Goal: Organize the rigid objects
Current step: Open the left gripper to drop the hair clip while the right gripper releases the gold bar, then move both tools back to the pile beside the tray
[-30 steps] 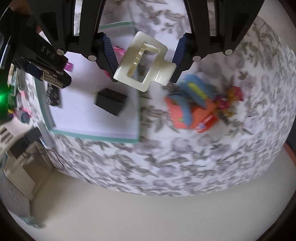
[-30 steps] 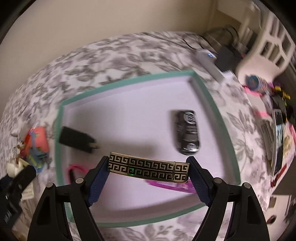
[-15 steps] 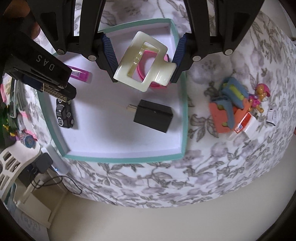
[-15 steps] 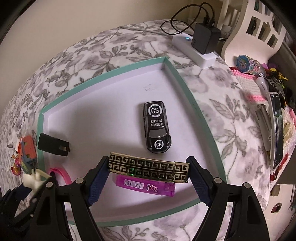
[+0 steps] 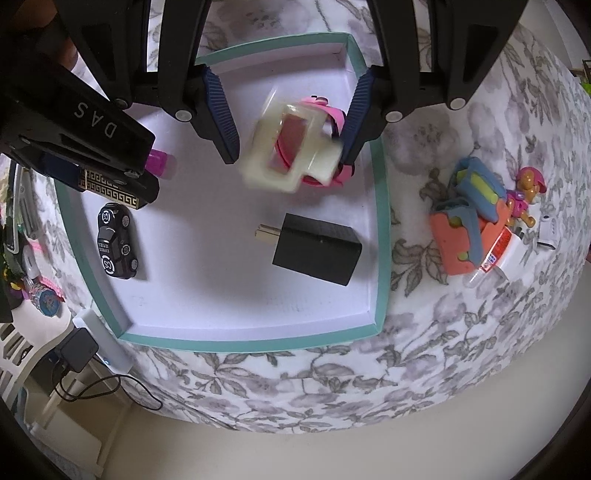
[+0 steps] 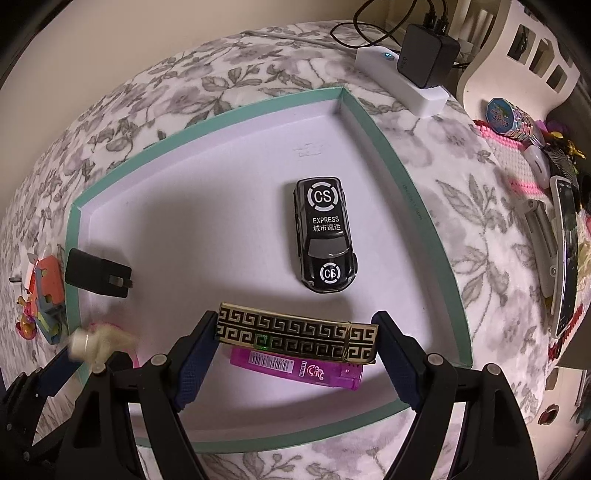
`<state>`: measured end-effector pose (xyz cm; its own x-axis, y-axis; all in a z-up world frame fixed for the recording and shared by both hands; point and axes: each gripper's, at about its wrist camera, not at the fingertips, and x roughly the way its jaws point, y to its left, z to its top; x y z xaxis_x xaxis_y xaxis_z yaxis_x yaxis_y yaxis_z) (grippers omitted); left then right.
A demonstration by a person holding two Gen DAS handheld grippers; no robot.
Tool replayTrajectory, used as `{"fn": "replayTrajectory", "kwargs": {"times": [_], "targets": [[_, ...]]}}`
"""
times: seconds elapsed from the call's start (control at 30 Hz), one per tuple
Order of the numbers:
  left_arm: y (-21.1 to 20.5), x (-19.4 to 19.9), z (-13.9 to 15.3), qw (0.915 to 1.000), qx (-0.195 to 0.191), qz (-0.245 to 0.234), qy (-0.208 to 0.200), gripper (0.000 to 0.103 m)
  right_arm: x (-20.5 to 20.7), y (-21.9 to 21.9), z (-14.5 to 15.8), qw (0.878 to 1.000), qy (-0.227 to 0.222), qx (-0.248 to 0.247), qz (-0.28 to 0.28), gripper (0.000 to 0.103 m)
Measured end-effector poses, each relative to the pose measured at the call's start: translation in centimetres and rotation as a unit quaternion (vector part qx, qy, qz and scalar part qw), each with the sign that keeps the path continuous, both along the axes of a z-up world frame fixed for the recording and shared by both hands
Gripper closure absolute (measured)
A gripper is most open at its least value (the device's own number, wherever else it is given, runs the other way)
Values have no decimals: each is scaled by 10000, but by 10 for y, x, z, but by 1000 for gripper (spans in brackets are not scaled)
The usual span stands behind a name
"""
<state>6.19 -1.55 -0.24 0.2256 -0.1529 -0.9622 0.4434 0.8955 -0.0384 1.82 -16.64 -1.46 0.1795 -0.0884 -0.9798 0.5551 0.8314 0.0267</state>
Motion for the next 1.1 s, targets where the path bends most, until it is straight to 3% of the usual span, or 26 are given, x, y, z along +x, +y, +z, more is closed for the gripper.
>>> {"fn": "replayTrajectory", "kwargs": {"times": [0.1,0.23,0.37,0.47,0.53,0.77,1.1], "targets": [[0,0,0,10000,-32,3,36,32,0,0,1,10000,-51,-23,15,19],[2,1,6,9999,-111,33,-21,30,-1,2,13,9995,-282,-134,21,18],[5,2,11,9998,-141,97,-72,16,-2,4,25,9985,-525,-181,28,15],[9,5,14,9996,-155,188,-131,12,0,4,31,9974,-710,-130,29,15],[14,8,16,9994,-180,266,-159,1,0,5,36,9966,-812,-140,27,15],[44,25,22,9958,-332,820,-248,0,0,7,42,9949,-999,-161,29,15],[102,44,32,9836,-618,1676,-253,0,6,19,38,9936,-1072,-116,349,15]]}}
